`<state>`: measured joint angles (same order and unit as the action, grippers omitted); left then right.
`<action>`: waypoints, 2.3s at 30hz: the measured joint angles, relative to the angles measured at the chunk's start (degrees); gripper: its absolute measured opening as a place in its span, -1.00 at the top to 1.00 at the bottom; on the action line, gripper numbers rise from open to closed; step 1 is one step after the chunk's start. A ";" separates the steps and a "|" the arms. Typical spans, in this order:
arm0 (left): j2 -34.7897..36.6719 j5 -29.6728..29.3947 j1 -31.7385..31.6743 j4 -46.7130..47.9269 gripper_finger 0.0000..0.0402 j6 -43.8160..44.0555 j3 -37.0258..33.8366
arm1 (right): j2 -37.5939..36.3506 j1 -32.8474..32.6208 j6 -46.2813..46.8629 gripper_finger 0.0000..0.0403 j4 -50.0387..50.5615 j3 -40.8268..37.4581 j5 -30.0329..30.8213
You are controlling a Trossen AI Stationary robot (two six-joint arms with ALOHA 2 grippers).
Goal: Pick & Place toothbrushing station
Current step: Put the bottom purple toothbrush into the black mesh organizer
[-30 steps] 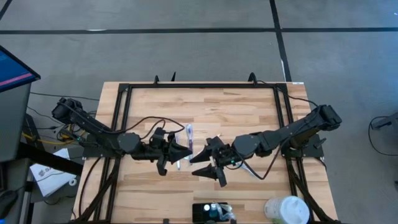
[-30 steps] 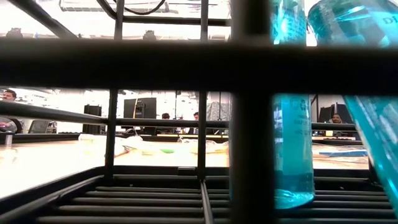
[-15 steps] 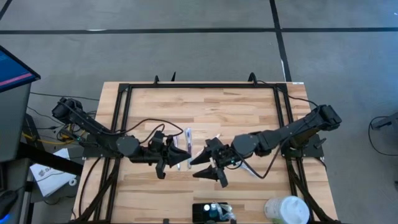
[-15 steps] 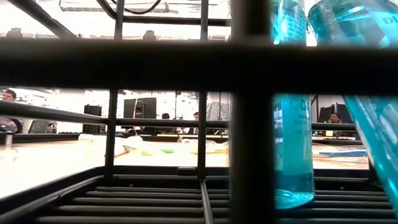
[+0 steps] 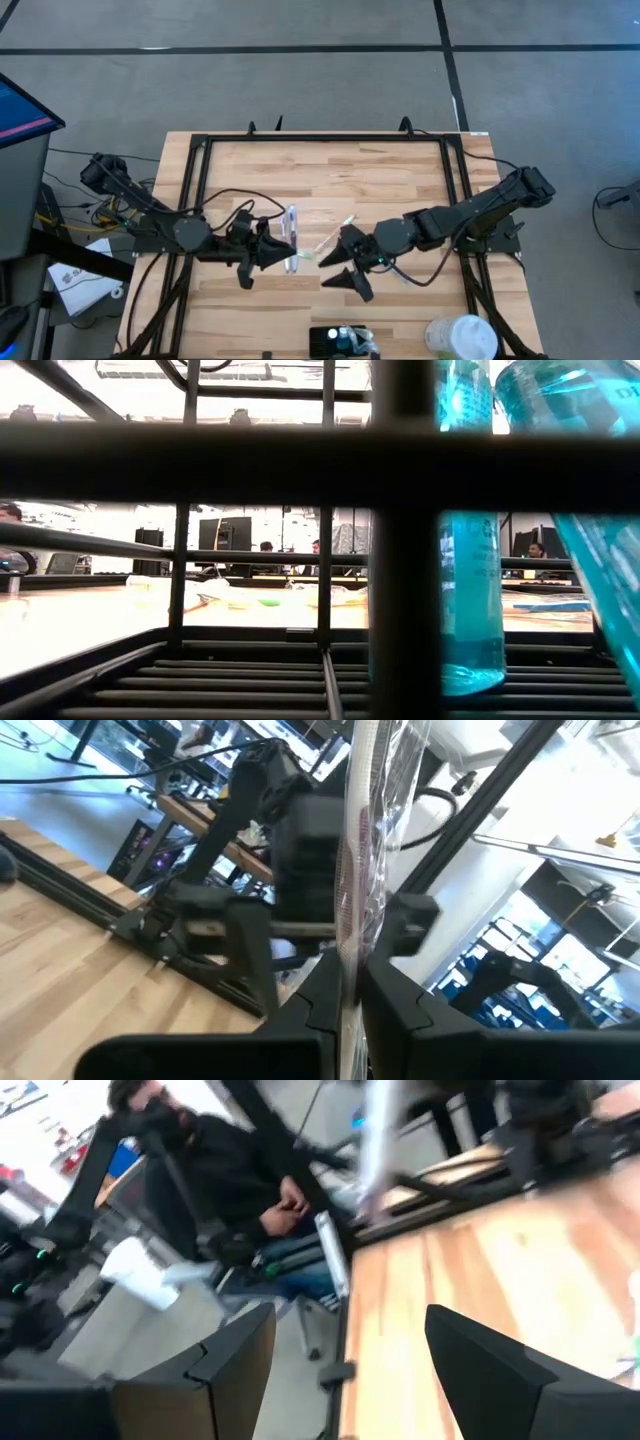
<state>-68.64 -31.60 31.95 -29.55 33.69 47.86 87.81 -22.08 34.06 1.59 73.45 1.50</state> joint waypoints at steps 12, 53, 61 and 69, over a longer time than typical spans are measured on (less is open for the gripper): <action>-0.04 -0.06 -0.53 0.03 0.95 0.00 0.00 | 1.40 2.82 -0.47 -0.24 -5.56 0.20 3.40; -1.58 1.23 -6.42 -2.51 0.95 -0.37 -0.08 | 4.38 6.66 1.57 -0.24 -14.72 0.09 3.91; -1.64 1.23 -6.43 -2.66 0.95 -0.42 -0.09 | 4.38 6.92 1.57 -0.19 -15.07 0.09 3.87; -1.64 1.21 -6.43 -2.64 0.95 -0.42 -0.09 | 4.38 6.92 1.53 0.18 -15.53 0.09 3.28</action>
<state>-70.28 -30.39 25.52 -32.18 33.28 47.77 92.18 -15.16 35.59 -13.94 73.54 4.78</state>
